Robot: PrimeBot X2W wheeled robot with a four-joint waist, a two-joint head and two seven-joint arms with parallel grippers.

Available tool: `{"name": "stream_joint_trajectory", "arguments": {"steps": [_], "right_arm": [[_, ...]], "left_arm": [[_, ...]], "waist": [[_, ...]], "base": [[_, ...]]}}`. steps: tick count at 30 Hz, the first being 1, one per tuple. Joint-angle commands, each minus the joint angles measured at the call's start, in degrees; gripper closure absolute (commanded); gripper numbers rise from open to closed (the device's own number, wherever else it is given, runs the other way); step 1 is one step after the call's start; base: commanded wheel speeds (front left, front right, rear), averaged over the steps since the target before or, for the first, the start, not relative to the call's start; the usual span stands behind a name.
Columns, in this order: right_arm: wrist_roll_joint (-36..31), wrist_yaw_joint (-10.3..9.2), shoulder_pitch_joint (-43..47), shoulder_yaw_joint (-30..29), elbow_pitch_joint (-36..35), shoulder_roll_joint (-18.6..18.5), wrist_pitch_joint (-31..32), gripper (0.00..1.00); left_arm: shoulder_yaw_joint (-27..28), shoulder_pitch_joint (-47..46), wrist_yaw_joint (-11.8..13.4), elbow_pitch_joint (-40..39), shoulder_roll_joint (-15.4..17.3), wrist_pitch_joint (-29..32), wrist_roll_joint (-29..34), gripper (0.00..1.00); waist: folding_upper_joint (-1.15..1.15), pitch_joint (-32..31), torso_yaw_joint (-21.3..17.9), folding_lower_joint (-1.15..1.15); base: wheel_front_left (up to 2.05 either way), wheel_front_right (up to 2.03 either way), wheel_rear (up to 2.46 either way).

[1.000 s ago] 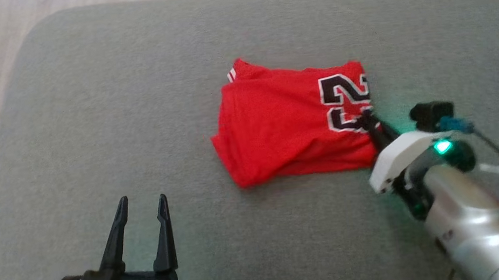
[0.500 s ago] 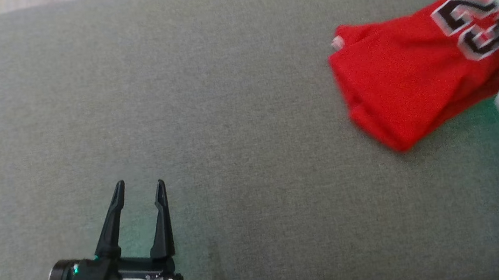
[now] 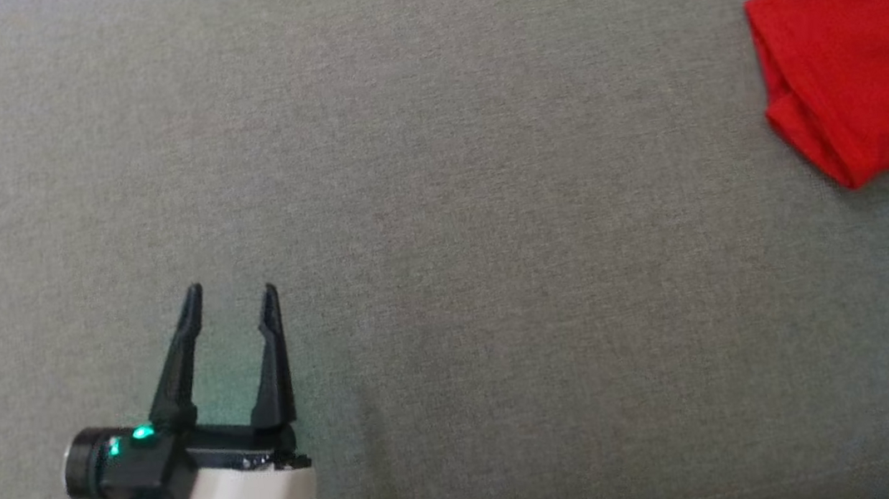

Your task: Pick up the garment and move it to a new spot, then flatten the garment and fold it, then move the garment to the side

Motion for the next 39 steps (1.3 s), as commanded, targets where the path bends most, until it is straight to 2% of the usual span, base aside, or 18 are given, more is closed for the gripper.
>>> {"name": "stream_joint_trajectory", "arguments": {"steps": [1,4,6,11,15,19,21,22,26,29,33,39], "right_arm": [[-1.75,0.2,-0.85,-0.53,-1.23,-2.44,-1.07,0.0],[-5.75,0.2,-0.45,-3.46,-0.69,-1.53,-3.44,0.0],[-7.9,0.2,0.51,-5.25,-0.74,0.48,-4.57,0.0],[-8.9,0.2,7.07,-8.94,-3.26,9.34,-7.18,0.0],[-5.79,0.2,15.61,-6.11,-9.62,16.98,-8.39,0.0],[-1.52,0.2,26.11,-3.31,-18.27,22.4,-8.86,0.0],[-0.63,0.2,31.16,-2.44,-25.05,24.71,-8.89,0.0],[-0.63,0.2,31.16,-2.44,-25.05,24.71,-8.89,0.0],[-3.36,0.2,40.51,-1.59,-36.66,29.07,-8.91,0.0],[-6.73,0.2,44.95,-1.74,-41.58,30.97,-8.91,0.0],[-10.82,0.2,48.64,-3.37,-44.19,32.36,-8.92,0.0],[-12.66,0.2,51.12,-4.87,-44.7,33.23,-8.92,0.0]], "left_arm": [[2.35,-1.51,-0.02,-2.43,-0.07,-0.29,-0.12,0.0],[2.36,-1.41,-0.06,-3.05,-0.07,-0.29,-0.96,0.0],[1.79,-1.13,-0.34,-2.93,-0.07,-0.29,-3.68,0.0],[0.47,-0.15,-0.84,-1.6,-0.07,-0.29,-7.54,0.0],[0.24,1.13,1.05,0.63,-0.07,-0.29,-8.09,0.0],[0.02,2.96,3.86,2.43,-0.07,-0.29,-9.19,0.0],[-0.4,3.48,4.3,2.78,-0.07,-0.29,-9.85,0.0],[-0.4,3.48,4.3,2.78,-0.07,-0.29,-9.85,0.0],[-0.77,4.77,5.11,3.45,-0.07,-0.29,-9.7,0.0],[-0.56,5.93,5.94,4.05,-0.07,-0.29,-9.29,0.0],[0.34,7.03,6.93,4.72,-0.07,-0.29,-8.51,0.0],[1.58,7.82,6.84,5.74,-0.07,-0.29,-7.47,0.0]], "waist": [[0.0,-0.45,-0.32,0.0],[0.0,-1.76,-0.34,0.0],[0.0,-3.05,-0.25,0.0],[0.0,-7.96,0.54,0.0],[0.0,-13.17,1.28,0.0],[0.0,-18.05,1.91,0.0],[0.0,-19.34,2.22,0.0],[0.0,-19.34,2.22,0.0],[0.0,-21.45,2.03,0.0],[0.0,-22.56,1.87,0.0],[0.0,-23.72,2.32,0.0],[0.0,-24.78,2.63,0.0]], "base": [[0.0,0.0,0.0],[0.0,0.0,0.0],[0.0,0.0,0.0],[0.0,0.0,0.0],[0.0,0.0,0.0],[0.0,0.0,0.0],[0.0,0.0,0.0],[0.0,0.0,0.0],[0.0,0.0,0.0],[0.0,0.0,0.0],[0.0,0.0,0.0],[0.0,0.0,0.0]]}}
